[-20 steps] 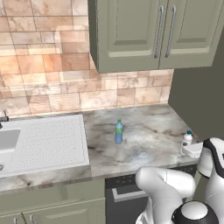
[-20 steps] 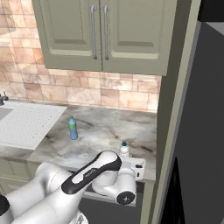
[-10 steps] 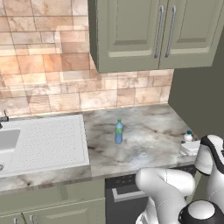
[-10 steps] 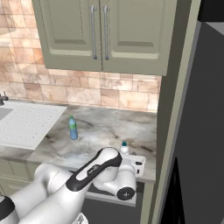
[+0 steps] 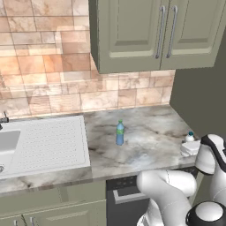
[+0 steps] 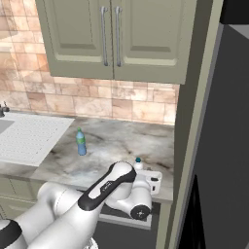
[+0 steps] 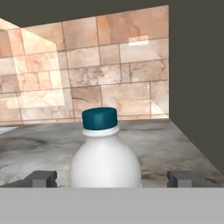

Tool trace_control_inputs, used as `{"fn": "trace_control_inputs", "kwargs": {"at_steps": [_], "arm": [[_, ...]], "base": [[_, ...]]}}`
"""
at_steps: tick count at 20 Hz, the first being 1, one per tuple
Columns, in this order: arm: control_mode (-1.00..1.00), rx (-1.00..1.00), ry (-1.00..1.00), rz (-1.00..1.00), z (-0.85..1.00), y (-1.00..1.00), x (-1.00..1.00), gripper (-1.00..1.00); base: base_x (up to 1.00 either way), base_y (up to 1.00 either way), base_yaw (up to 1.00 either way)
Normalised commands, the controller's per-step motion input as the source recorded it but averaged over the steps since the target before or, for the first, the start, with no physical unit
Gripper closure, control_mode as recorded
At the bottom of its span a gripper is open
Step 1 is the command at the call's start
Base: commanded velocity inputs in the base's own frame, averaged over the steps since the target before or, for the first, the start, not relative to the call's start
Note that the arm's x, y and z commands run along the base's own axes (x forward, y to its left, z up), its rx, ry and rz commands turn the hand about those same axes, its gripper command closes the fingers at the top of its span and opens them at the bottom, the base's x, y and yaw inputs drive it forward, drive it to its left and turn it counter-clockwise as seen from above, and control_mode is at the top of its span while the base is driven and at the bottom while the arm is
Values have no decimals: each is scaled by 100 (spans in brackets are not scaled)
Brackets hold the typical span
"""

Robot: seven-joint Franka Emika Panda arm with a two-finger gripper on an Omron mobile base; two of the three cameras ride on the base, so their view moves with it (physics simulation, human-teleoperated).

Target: Take the bottled waters from the counter and place them in the freezer to freeze. Close the freezer door after placing the bottles.

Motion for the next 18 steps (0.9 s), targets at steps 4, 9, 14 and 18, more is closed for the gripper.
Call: {"fn": "trace_control_inputs", "kwargs": {"at_steps": [4, 9, 14, 18], "arm": [[-100, 0, 0, 0, 0, 0, 3, -100], [-100, 0, 0, 0, 0, 0, 1, -100], [-100, 0, 0, 0, 0, 1, 2, 100], [-100, 0, 0, 0, 0, 5, 18, 100]], "base": [[0, 0, 0], [0, 0, 0], [0, 0, 0], [0, 0, 0]]}}
